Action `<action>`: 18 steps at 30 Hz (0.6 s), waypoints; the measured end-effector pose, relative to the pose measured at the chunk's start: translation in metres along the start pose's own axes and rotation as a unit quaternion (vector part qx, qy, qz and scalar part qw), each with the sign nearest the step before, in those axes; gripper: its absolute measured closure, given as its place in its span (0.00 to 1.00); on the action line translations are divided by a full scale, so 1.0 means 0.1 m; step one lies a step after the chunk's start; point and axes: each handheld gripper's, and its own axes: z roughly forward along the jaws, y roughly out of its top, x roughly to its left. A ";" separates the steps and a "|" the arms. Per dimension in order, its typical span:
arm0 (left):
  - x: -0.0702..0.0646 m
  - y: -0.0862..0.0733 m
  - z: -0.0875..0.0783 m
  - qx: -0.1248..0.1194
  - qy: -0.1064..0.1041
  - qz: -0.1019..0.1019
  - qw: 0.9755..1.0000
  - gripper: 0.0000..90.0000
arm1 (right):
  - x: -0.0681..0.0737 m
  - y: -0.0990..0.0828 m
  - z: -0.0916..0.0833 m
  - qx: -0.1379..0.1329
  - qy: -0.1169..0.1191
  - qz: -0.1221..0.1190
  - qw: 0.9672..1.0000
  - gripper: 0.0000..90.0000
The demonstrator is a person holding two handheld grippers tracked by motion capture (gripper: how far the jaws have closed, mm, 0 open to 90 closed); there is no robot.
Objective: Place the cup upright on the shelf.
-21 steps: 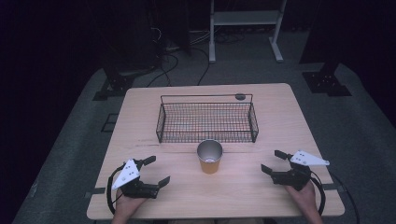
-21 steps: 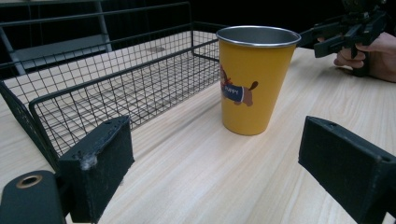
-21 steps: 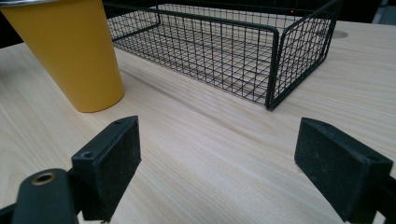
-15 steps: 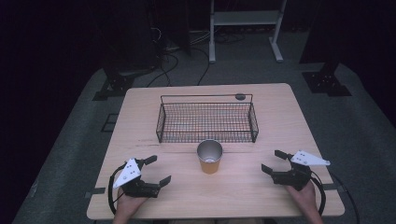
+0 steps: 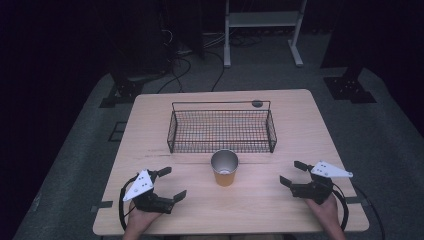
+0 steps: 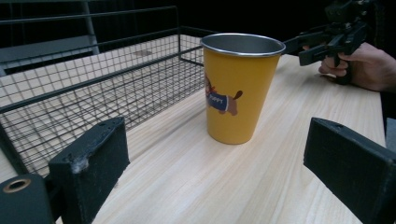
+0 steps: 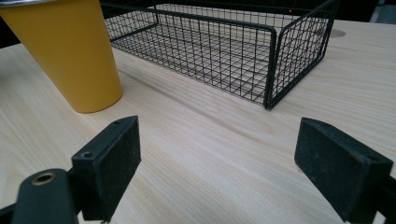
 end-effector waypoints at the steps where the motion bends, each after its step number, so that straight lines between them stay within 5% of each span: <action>1: -0.01 0.00 0.01 -0.002 0.002 0.000 1.000 0.04 | 0.00 0.00 0.00 0.000 0.000 0.000 1.000 0.15; 18: -0.05 0.05 0.15 0.008 -0.011 0.006 1.000 0.03 | 0.00 0.00 0.00 0.001 -0.001 0.001 1.000 0.15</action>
